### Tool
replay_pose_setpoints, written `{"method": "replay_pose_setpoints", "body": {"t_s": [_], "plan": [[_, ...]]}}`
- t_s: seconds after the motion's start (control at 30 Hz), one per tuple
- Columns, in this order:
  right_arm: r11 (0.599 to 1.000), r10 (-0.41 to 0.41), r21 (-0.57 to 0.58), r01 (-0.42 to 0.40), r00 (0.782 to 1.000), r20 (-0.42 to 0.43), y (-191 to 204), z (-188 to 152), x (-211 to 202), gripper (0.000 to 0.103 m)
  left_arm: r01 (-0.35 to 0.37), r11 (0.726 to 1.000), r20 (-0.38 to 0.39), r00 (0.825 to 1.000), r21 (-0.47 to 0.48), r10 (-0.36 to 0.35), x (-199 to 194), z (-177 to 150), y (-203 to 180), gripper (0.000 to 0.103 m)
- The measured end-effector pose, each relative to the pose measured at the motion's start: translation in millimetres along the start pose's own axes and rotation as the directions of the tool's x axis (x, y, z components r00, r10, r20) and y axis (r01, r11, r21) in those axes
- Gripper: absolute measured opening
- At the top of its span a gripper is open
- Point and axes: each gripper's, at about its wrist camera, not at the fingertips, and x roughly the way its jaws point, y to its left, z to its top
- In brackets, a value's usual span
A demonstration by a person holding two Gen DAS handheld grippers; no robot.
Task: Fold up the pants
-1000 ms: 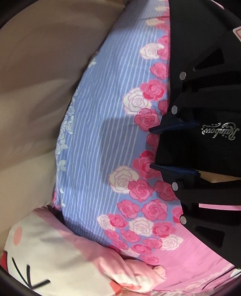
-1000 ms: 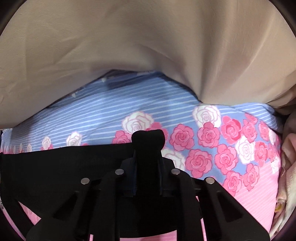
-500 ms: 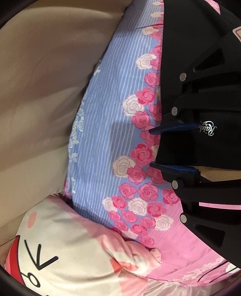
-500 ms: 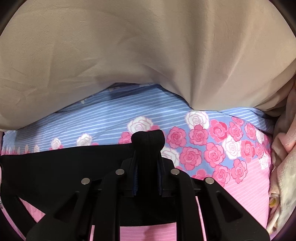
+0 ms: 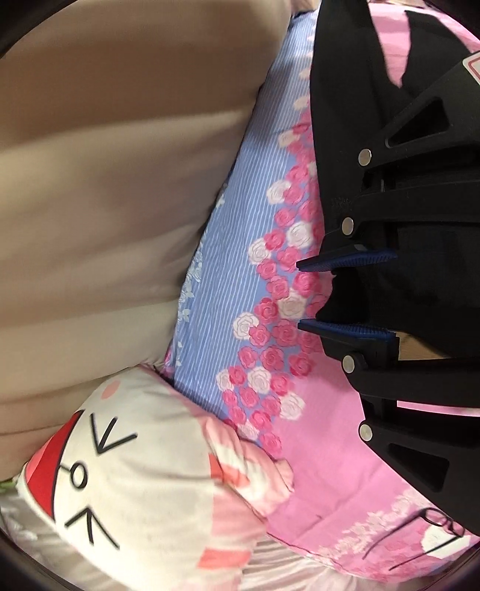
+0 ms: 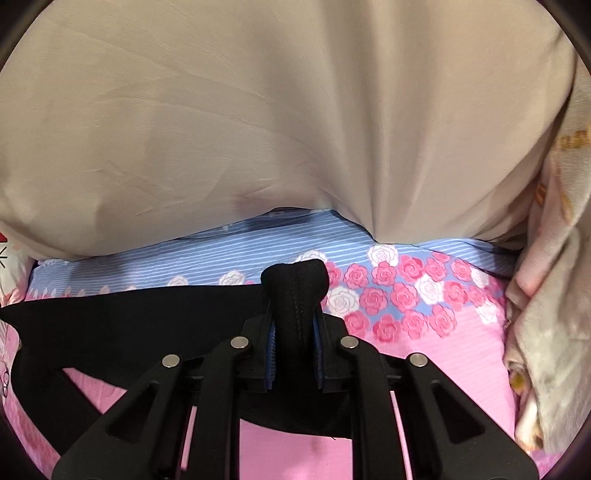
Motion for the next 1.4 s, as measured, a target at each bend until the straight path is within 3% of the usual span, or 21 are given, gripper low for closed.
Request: {"method": "replay_pose_setpoints", "body": {"t_s": [0.07,0.1,0.23,0.4,0.47,0.5,0.53,0.6,0.7,0.8,0.87,0.9,0.93,1.0,1.1,1.17,1.2,1.27,1.4], "plan": [[1.0,0.002,-0.005,-0.002,1.0,0.007,8.2,-3.2,-7.9,0.015,0.013,1.0,0.014,1.0,0.002,-0.013,-16.6,-6.6,5.3,0.023],[1.0,-0.002,-0.017,0.002,1.0,0.011,11.4,-3.3,-13.5,0.015,0.014,1.0,0.032,0.999,0.003,-0.014,-28.0,-10.5,6.6,0.0],[0.999,0.011,-0.045,-0.01,0.999,0.035,24.5,-3.1,-34.7,0.015,0.051,0.997,0.076,0.996,-0.063,-0.046,-61.3,-19.1,23.8,0.0],[0.997,0.002,-0.074,0.0,1.0,0.032,36.9,-3.2,-47.5,0.015,-0.011,1.0,0.017,1.0,-0.006,0.012,-66.2,-43.1,23.7,0.002],[0.998,0.001,-0.07,0.001,1.0,0.026,40.6,-3.7,-47.4,0.015,0.016,1.0,-0.05,0.999,0.0,-0.016,-56.8,-52.3,22.3,0.027],[0.998,0.0,-0.068,0.002,1.0,0.026,42.4,-4.3,-48.0,0.015,0.034,0.999,-0.103,0.994,-0.019,-0.036,-47.7,-57.0,21.5,0.061],[0.998,-0.008,-0.067,0.009,1.0,0.026,44.2,-4.6,-47.4,0.015,0.034,0.999,-0.113,0.993,-0.027,-0.037,-43.2,-59.4,20.1,0.07],[0.998,-0.015,-0.066,0.017,1.0,0.02,48.6,-4.3,-47.1,0.015,0.069,0.997,-0.127,0.989,-0.027,-0.072,-29.9,-63.0,14.2,0.07],[0.996,-0.032,-0.08,0.033,0.999,0.015,56.8,-5.2,-48.8,0.015,0.102,0.99,-0.185,0.976,-0.1,-0.119,-4.4,-65.2,15.5,0.07],[0.996,-0.045,-0.08,0.046,0.999,0.017,62.5,-7.1,-50.9,0.015,0.131,0.97,-0.263,0.947,-0.203,-0.183,34.7,-67.5,20.6,0.07],[0.995,-0.062,-0.077,0.064,0.998,0.017,64.7,-7.7,-51.3,0.015,0.126,0.972,-0.307,0.934,-0.197,-0.183,54.4,-68.4,16.2,0.065],[0.994,-0.072,-0.077,0.073,0.997,0.016,65.6,-8.0,-51.0,0.015,0.126,0.975,-0.328,0.927,-0.181,-0.181,63.6,-68.3,11.7,0.048],[0.993,-0.084,-0.078,0.085,0.996,0.014,66.5,-8.1,-50.5,0.015,0.127,0.978,-0.347,0.921,-0.164,-0.178,70.3,-68.2,7.4,0.024],[0.992,-0.097,-0.079,0.098,0.995,0.014,67.2,-7.7,-49.7,0.015,0.116,0.984,-0.378,0.912,-0.138,-0.161,80.2,-66.1,1.3,0.003],[0.989,-0.119,-0.088,0.119,0.993,0.015,68.6,-4.5,-47.1,0.015,0.129,0.981,-0.359,0.917,-0.144,-0.173,79.5,-53.6,1.1,0.003],[0.986,-0.135,-0.098,0.136,0.991,0.025,69.9,0.7,-46.3,0.015,0.155,0.969,-0.302,0.93,-0.191,-0.208,68.3,-35.9,10.1,0.003],[0.985,-0.136,-0.1,0.139,0.99,0.038,70.1,4.0,-48.4,0.015,0.187,0.954,-0.251,0.936,-0.233,-0.245,56.5,-22.1,18.5,0.003],[0.985,-0.127,-0.106,0.135,0.989,0.076,71.1,10.6,-57.7,0.015,0.27,0.92,-0.162,0.932,-0.285,-0.324,30.2,-0.3,31.7,0.003],[0.984,-0.055,-0.151,0.089,0.975,0.216,77.3,14.7,-105.8,0.015,0.329,0.922,-0.093,0.931,-0.205,-0.353,-21.6,12.3,37.3,0.003]]}}
